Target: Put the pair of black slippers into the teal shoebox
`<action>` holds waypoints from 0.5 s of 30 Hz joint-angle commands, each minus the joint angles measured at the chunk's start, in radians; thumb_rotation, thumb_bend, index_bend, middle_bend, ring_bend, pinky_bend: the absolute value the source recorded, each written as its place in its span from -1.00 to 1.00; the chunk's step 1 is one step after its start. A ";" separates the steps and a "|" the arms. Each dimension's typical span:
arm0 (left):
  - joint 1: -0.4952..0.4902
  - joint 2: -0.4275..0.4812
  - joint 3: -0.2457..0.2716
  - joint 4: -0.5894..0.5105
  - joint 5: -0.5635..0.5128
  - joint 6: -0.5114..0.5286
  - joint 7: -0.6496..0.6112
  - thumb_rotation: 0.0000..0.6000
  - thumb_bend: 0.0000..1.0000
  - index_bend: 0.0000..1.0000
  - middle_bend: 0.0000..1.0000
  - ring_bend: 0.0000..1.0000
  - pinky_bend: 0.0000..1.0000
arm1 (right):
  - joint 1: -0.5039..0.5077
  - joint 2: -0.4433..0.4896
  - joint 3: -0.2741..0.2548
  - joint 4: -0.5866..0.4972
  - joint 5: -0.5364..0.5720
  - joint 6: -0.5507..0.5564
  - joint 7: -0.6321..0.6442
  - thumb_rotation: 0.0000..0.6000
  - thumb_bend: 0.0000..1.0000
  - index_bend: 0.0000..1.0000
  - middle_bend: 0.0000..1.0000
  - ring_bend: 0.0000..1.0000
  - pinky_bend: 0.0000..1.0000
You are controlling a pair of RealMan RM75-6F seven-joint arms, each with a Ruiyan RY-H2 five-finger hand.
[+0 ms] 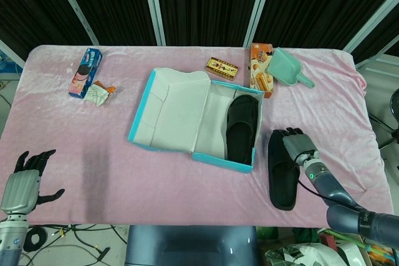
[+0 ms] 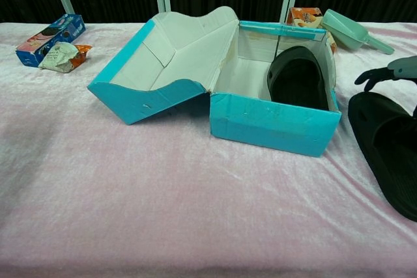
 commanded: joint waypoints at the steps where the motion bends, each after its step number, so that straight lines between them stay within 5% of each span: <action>1: 0.000 -0.001 0.000 0.001 0.000 0.000 -0.001 1.00 -1.00 -0.71 -0.64 -0.67 -1.00 | 0.024 -0.009 -0.008 0.018 0.035 -0.011 -0.020 1.00 -0.81 -0.75 -0.64 -1.00 -0.88; 5: 0.004 -0.001 0.002 0.005 -0.003 0.003 -0.007 1.00 -1.00 -0.71 -0.64 -0.67 -1.00 | 0.041 -0.027 -0.027 0.061 0.077 -0.021 -0.037 1.00 -0.71 -0.51 -0.42 -0.95 -0.88; 10: 0.010 -0.001 0.004 0.011 -0.007 0.005 -0.014 1.00 -1.00 -0.71 -0.64 -0.67 -1.00 | 0.041 -0.038 -0.043 0.089 0.108 -0.034 -0.025 1.00 -0.67 0.01 0.07 -0.53 -0.88; 15: 0.007 0.000 0.002 0.007 0.001 0.005 -0.012 1.00 -1.00 -0.71 -0.64 -0.67 -1.00 | 0.016 -0.019 -0.030 0.056 0.051 0.001 0.011 1.00 -0.67 0.09 0.14 -0.48 -0.88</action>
